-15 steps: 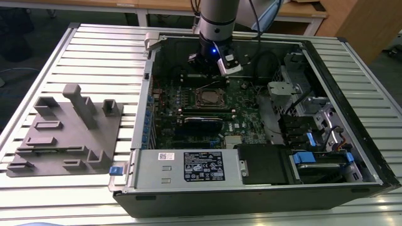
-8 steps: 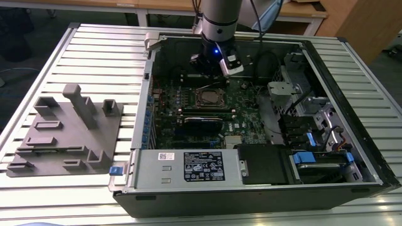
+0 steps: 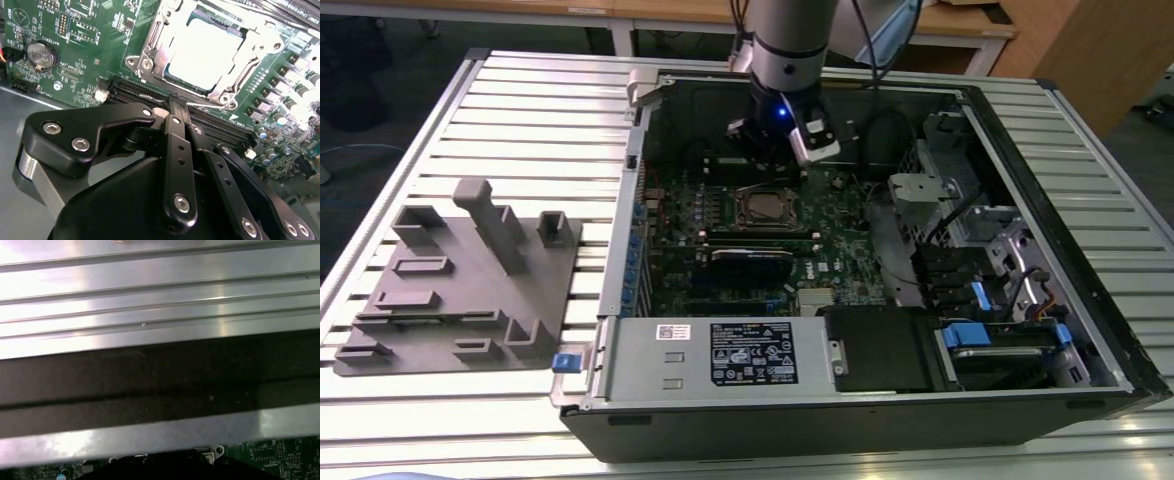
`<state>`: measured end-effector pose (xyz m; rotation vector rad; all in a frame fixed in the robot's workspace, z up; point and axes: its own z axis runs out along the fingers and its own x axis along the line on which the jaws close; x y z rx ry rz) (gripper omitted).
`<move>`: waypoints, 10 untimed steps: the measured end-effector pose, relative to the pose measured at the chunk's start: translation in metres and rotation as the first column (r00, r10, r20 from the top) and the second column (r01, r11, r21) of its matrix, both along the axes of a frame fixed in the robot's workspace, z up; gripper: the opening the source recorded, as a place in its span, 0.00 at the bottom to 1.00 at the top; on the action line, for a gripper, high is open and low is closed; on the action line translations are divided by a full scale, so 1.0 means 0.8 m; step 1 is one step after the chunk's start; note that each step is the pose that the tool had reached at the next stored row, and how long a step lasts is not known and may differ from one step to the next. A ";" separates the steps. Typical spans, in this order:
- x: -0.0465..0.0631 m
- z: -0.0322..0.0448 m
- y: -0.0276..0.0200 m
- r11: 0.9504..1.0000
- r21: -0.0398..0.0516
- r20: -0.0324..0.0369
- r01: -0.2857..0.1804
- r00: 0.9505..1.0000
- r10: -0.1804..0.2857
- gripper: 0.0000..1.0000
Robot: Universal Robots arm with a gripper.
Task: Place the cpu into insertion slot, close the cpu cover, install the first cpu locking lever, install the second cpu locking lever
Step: 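Install the first cpu locking lever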
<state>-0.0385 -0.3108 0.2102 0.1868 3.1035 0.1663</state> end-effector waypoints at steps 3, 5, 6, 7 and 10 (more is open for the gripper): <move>0.001 -0.0036 0.0001 1.000 -0.011 0.000 0.000 1.000 0.000 0.11; 0.001 -0.0056 0.0003 1.000 -0.021 0.000 0.000 1.000 0.000 0.11; 0.001 -0.0061 0.0004 1.000 -0.028 0.000 0.000 1.000 0.000 0.11; 0.001 -0.0063 0.0009 0.999 -0.034 0.000 0.000 1.000 0.000 0.11; 0.003 -0.0063 0.0029 0.999 -0.045 0.000 0.000 1.000 0.000 0.11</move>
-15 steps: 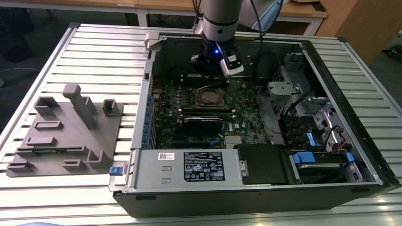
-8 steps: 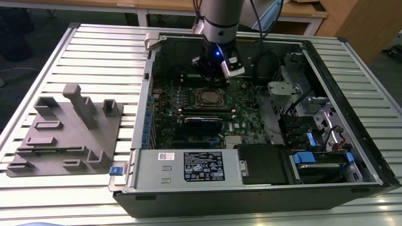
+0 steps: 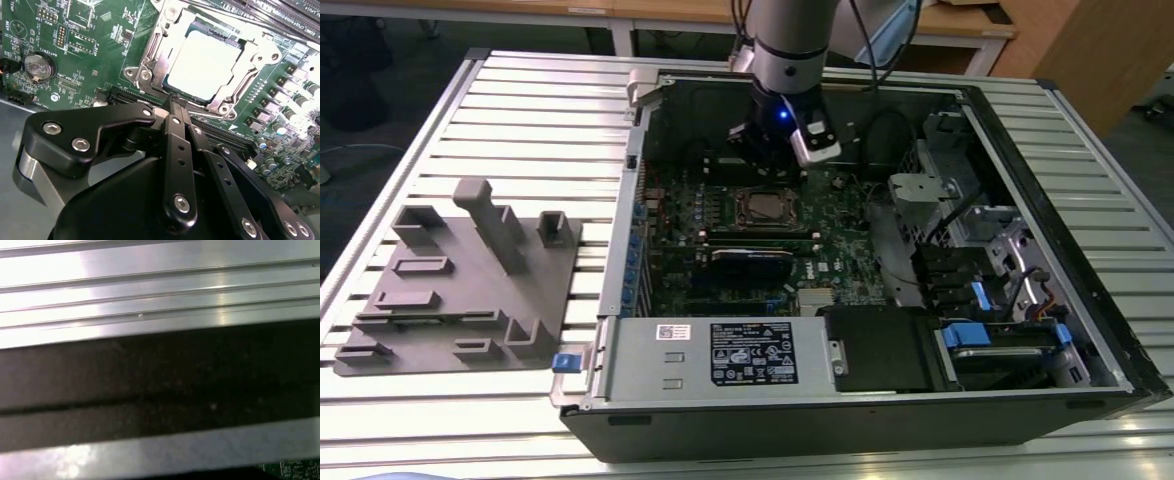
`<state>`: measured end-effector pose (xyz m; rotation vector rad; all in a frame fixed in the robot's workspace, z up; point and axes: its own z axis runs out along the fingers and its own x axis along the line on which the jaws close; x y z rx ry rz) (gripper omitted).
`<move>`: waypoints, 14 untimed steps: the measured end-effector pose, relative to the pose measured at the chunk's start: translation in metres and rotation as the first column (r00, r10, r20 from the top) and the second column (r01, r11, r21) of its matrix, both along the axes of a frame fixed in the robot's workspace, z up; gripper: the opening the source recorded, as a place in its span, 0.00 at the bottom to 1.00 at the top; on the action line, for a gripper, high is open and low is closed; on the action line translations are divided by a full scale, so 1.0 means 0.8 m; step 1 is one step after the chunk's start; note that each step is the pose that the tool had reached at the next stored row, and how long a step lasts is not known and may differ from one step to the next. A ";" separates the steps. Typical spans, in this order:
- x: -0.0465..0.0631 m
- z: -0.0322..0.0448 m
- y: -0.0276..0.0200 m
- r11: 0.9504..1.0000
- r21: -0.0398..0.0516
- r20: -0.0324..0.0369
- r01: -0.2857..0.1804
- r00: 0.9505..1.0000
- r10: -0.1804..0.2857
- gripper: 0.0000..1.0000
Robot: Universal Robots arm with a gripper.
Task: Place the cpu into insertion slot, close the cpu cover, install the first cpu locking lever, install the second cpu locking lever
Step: 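Install the first cpu locking lever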
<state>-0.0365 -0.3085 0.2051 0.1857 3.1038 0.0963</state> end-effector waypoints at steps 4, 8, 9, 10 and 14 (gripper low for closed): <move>0.001 0.0000 0.0074 1.000 -0.016 0.000 0.000 1.000 0.000 0.11; 0.002 0.0000 0.0114 1.000 -0.024 0.000 0.000 1.000 0.000 0.11; 0.002 -0.0001 0.0120 1.000 -0.025 0.000 0.000 1.000 0.000 0.11; 0.002 -0.0001 0.0126 1.000 -0.025 0.000 0.000 1.000 0.000 0.11; 0.003 0.0000 0.0145 1.000 -0.026 0.000 0.000 1.000 0.000 0.11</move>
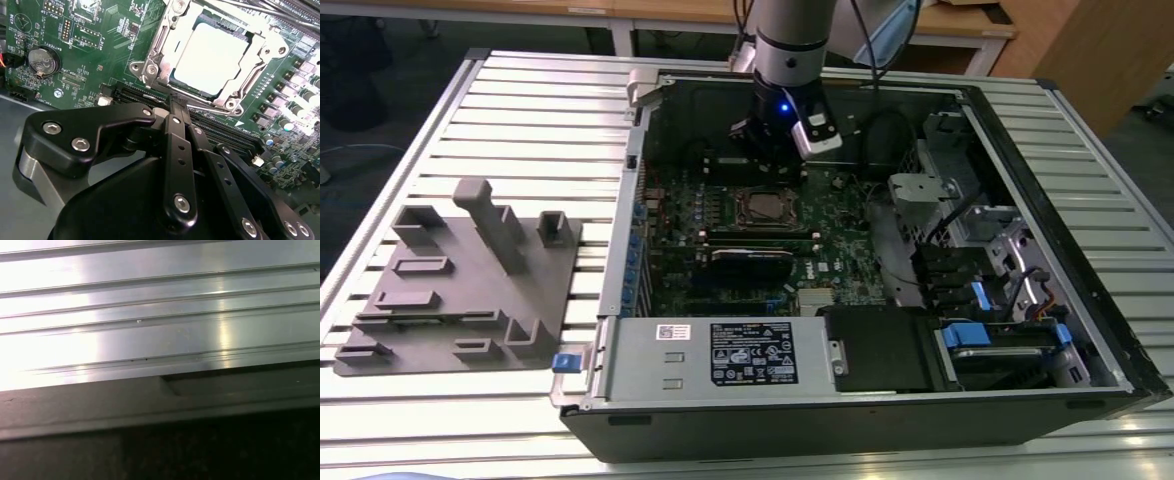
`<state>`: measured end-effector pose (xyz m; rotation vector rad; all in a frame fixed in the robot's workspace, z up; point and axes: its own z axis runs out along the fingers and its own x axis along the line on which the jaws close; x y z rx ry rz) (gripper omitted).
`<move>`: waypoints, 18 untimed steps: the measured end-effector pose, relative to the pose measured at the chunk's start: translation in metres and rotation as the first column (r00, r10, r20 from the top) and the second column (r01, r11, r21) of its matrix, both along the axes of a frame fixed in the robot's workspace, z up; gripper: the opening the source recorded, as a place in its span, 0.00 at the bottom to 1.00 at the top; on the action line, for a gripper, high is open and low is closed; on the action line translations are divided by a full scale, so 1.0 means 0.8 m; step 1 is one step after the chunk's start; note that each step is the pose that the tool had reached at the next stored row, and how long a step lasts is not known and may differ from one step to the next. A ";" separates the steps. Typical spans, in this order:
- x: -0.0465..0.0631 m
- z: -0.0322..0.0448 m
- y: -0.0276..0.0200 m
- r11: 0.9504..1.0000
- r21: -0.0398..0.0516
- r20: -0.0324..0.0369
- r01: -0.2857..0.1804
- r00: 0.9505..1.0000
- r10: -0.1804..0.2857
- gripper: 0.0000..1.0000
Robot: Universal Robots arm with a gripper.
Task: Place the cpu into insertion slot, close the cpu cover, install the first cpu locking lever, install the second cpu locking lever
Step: 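Install the first cpu locking lever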
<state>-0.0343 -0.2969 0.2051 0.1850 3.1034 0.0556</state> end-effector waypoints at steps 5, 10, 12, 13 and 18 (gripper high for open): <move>0.000 0.0000 0.0000 1.000 0.005 0.000 0.000 1.000 0.000 0.11; 0.000 0.0000 -0.0007 0.999 0.041 0.000 0.000 1.000 0.000 0.11; 0.000 -0.0001 -0.0009 0.999 0.041 0.000 0.000 1.000 0.000 0.11; 0.000 -0.0001 -0.0012 0.999 0.041 0.000 0.000 1.000 0.000 0.11; 0.001 -0.0006 -0.0022 0.999 0.041 0.000 0.000 1.000 0.000 0.11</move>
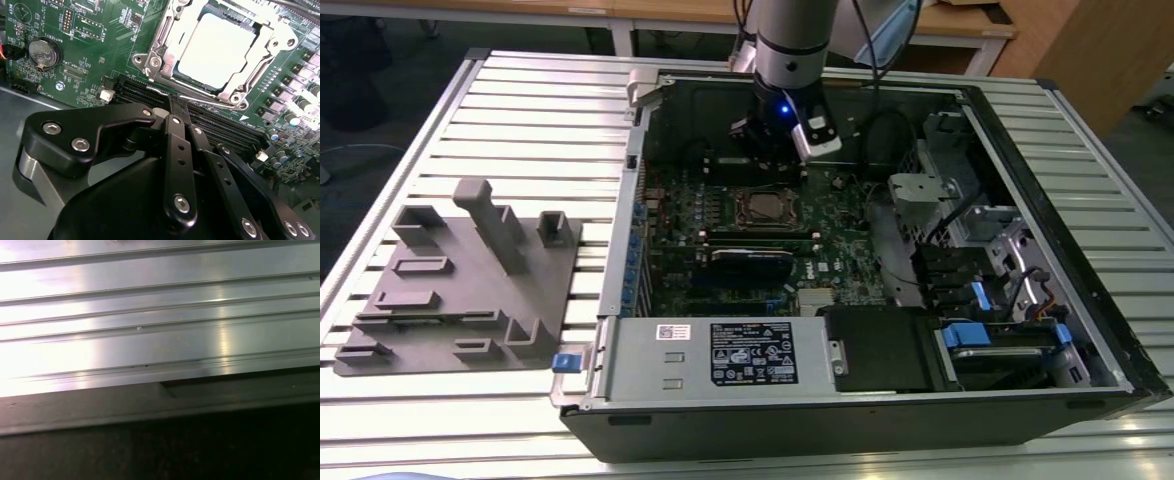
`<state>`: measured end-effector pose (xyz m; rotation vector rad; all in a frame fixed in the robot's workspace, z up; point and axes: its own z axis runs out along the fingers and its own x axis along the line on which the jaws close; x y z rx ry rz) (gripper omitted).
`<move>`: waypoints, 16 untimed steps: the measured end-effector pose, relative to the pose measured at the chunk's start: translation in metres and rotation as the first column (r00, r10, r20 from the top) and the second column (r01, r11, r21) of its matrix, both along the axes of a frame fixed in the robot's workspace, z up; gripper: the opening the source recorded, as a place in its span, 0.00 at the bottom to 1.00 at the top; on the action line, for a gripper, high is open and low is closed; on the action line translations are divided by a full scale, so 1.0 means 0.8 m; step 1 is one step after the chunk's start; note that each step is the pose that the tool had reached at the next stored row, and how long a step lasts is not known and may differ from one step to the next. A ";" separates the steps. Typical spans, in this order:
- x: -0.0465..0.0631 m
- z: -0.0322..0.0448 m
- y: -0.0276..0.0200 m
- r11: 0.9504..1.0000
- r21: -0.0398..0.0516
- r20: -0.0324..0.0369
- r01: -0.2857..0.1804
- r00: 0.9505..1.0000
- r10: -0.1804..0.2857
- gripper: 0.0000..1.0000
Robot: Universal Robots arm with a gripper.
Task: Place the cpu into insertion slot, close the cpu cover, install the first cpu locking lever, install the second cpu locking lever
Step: 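Install the first cpu locking lever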
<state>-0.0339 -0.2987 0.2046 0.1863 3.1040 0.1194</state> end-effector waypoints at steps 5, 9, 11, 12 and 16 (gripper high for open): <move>0.001 -0.0014 -0.0005 1.000 0.000 0.000 0.000 1.000 0.000 0.11; 0.004 -0.0019 -0.0004 1.000 0.000 0.000 0.000 1.000 0.000 0.11; 0.007 -0.0019 -0.0005 1.000 0.000 0.000 0.000 1.000 0.000 0.11; 0.007 -0.0019 -0.0004 1.000 0.000 0.000 0.000 1.000 0.000 0.11; 0.008 -0.0019 -0.0004 1.000 0.000 0.000 0.000 1.000 0.000 0.11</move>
